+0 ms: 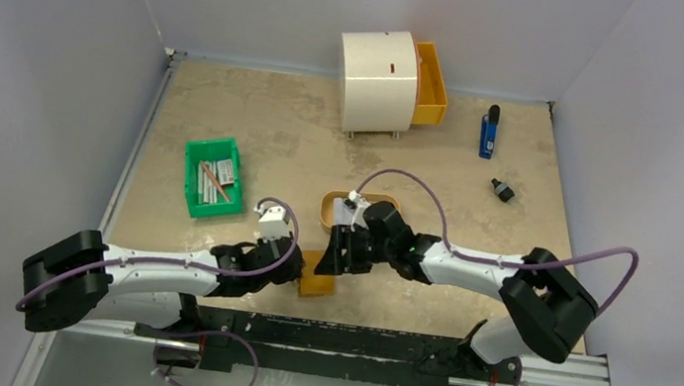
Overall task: Put the credit cards into the card holder
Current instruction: Close the card holder at the center of the board, then pick up the card holder from the center of the board.
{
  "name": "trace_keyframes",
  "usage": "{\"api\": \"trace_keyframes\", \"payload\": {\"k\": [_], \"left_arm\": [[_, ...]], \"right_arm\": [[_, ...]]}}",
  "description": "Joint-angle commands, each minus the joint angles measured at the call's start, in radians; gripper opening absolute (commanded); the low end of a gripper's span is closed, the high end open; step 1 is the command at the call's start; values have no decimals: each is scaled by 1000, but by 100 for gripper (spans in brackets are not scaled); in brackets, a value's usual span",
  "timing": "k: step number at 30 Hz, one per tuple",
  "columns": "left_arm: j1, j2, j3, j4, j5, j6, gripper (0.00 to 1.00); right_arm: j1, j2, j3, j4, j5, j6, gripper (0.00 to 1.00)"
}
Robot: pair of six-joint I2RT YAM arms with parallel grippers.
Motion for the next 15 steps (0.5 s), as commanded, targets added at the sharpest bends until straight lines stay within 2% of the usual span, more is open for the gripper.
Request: {"api": "trace_keyframes", "payload": {"k": [1,9,15], "left_arm": [[-1,25,-70,-30,-45,-29,0],[-1,30,-121,5,-62,-62,0],[-2,26,-156,36,-62,-89,0]], "right_arm": [[1,-72,-52,-42,43,36,65],[-11,-81,-123,27,41,135,68],[-68,-53,-199,176,-28,215,68]]}}
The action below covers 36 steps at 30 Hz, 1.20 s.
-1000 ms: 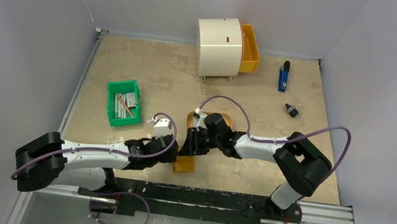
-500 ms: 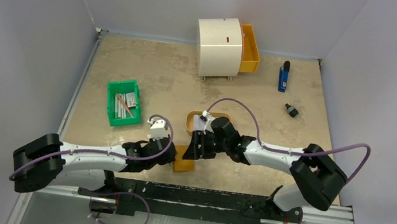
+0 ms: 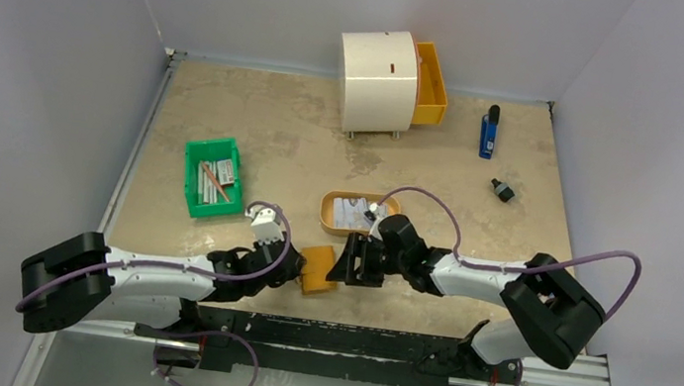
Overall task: Put the credit cards into the card holder
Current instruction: Pick up the card holder from the center of the board.
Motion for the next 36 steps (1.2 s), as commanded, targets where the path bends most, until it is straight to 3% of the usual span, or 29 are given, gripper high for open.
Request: {"api": "trace_keyframes", "payload": {"k": [1,21,29,36], "left_arm": [[0,33,-73,-104,-18,-10,0],[1,76,-141,-64,6,-118,0],[-1,89,-158,-64,10,-150,0],[-1,101,-165,-27,12,-164,0]], "right_arm": [[-34,27,-32,135,-56,69,68],[-35,225,-52,519,-220,181,63],[-33,260,-45,621,-225,215,44],[-33,258,-28,623,-216,210,36]]}}
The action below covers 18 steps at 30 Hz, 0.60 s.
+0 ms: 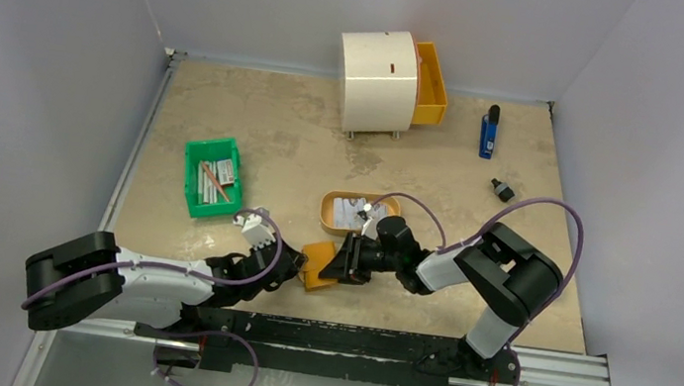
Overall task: Put the credit cards into the card holder
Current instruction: Pick up the card holder from the center of the board.
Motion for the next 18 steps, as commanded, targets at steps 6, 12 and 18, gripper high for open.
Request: {"api": "trace_keyframes", "payload": {"k": [6,12,18], "left_arm": [[0,75,-65,-207,38,17,0],[0,84,-70,-199,41,10,0],[0,85,-76,-188,47,6,0]], "right_arm": [[6,8,47,126,-34,15,40],[11,33,78,115,-39,18,37],[27,61,127,67,-46,4,32]]}}
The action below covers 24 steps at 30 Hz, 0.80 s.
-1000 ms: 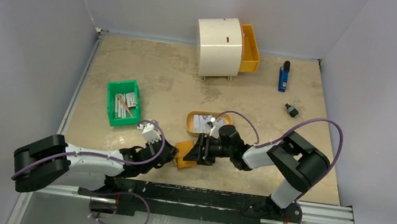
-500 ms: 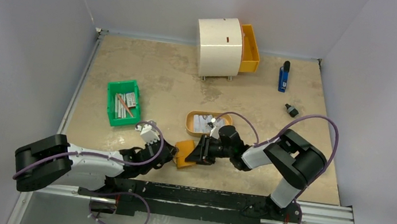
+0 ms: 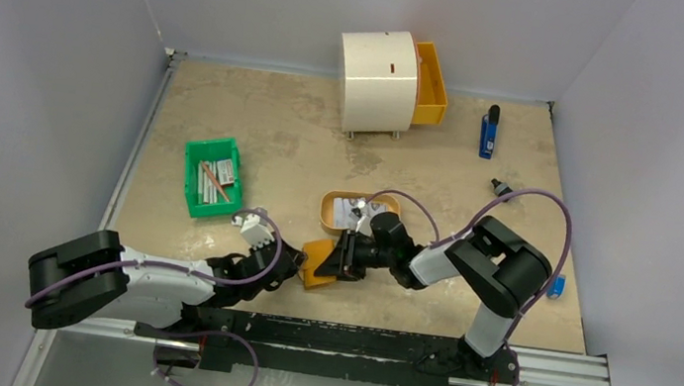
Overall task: Put the credit cards into the card holder
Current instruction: Pick up the card holder from the center of the board.
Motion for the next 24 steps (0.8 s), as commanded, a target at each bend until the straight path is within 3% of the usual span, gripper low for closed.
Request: {"api": "trace_keyframes", "payload": {"k": [1,4,7,10,13,16,18,24], "left_arm": [[-2,67,-66,-226,63,22,0],[-2,66,-65,-227,64,24,0],[-3,51,-55,-244,65,28,0],[-3,-15,3,-355,52,52,0],[-2,-136,128,-574,-8,93,3],[-1,-294,277,-759,-76,135,25],[-1,-370,384,-873,-126,155,34],[-1,-464,680,-1015,-266,277,39]], "right_arm": [[27,8,83,61,-39,-5,32],[35,14,107,39,-38,-16,27],[40,0,121,5,-34,-38,8],[42,-63,136,-114,-8,-95,0],[45,-175,171,-327,42,-200,0],[46,-306,228,-576,123,-324,0],[46,-411,283,-740,194,-429,0],[46,-585,557,-1133,474,-748,0]]}}
